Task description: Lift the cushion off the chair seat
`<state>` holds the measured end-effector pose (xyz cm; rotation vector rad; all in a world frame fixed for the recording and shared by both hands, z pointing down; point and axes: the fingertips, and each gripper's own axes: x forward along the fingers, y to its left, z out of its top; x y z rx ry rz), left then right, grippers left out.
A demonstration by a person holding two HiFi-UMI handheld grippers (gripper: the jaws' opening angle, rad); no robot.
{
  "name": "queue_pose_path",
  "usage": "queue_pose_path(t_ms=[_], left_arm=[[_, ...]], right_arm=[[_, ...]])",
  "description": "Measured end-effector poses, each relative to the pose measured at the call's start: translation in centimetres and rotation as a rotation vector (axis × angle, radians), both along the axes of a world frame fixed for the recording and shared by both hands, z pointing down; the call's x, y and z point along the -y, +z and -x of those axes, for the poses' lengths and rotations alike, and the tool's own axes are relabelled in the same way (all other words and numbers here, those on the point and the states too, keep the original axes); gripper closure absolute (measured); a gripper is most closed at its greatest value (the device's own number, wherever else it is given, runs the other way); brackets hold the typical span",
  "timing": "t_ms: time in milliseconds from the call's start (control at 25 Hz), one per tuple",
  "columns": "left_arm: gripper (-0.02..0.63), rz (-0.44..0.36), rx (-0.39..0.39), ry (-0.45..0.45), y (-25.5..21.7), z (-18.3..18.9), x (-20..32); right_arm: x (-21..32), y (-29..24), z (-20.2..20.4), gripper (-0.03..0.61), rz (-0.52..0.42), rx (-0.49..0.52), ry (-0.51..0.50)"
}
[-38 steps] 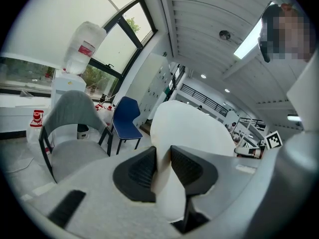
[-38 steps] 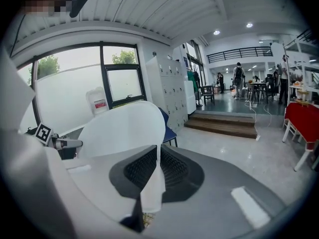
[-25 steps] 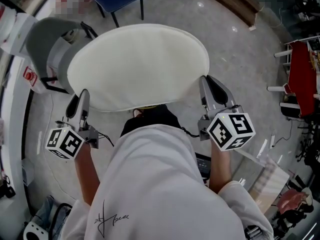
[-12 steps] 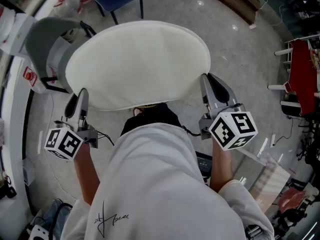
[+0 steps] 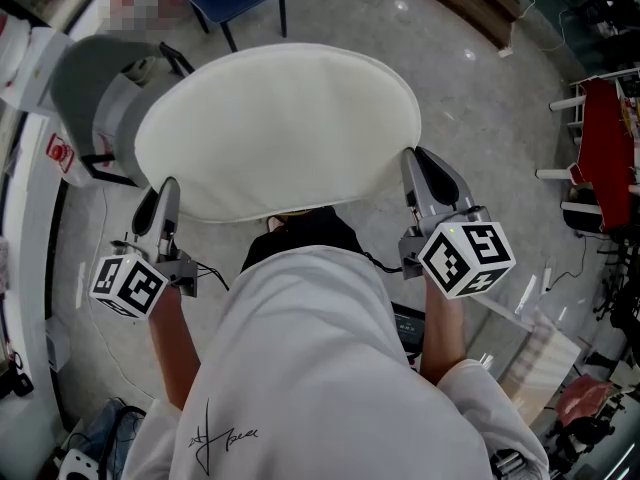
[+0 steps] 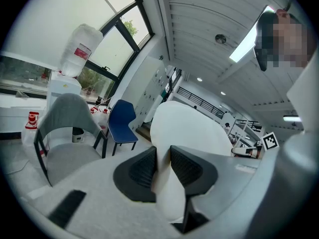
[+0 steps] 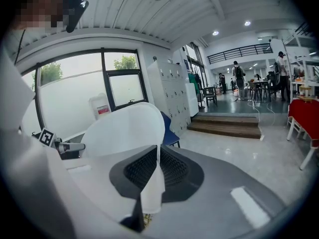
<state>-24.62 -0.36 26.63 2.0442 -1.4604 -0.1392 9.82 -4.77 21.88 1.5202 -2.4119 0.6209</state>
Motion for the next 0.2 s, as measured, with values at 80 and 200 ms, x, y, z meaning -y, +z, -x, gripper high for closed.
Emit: queue_pose_path(t_ms=[80, 200], left_arm=[[0.526, 0.005, -0.001, 0.002, 0.1, -0.19, -0.08], [0.526, 0.011, -0.007, 0.004, 0.23, -0.24, -0.07]], right_arm=[[-0.07, 0.09, -0.19, 0.552, 0.003, -0.001, 0.0], [-0.03, 0.14, -0.23, 0.552, 0.005, -0.003, 0.0]])
